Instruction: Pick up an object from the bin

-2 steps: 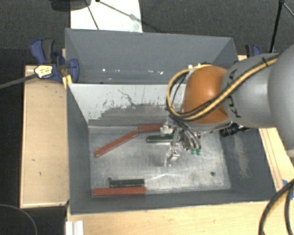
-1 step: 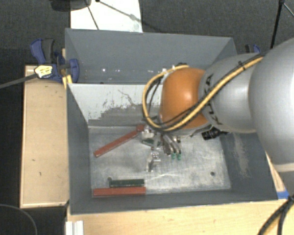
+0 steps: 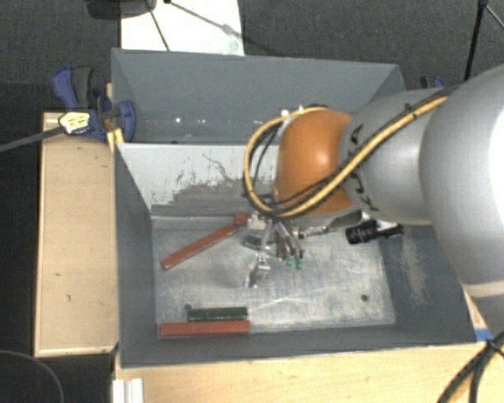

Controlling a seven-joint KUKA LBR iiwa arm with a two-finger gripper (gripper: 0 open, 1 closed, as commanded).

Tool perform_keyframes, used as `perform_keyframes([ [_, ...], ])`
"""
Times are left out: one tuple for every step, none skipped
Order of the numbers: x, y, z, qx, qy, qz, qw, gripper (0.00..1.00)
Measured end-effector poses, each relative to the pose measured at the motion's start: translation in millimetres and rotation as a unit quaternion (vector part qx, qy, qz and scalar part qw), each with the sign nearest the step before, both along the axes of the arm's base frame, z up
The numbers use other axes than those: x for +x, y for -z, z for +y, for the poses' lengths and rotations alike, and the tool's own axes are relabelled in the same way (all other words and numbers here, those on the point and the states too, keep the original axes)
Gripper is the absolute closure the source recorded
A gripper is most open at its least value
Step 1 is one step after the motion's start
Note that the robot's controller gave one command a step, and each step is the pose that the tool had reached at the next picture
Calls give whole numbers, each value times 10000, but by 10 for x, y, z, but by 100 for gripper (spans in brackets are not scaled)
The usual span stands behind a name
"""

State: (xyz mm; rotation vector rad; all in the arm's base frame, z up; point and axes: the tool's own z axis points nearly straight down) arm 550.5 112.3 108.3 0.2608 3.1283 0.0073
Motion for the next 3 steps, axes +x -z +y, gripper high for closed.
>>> perform_keyframes([
  [211,254,-328,-21,29,-9,10000,0],
  [229,330,-495,4,364,-14,9993,100],
  [229,330,-495,4,364,-14,9993,100],
])
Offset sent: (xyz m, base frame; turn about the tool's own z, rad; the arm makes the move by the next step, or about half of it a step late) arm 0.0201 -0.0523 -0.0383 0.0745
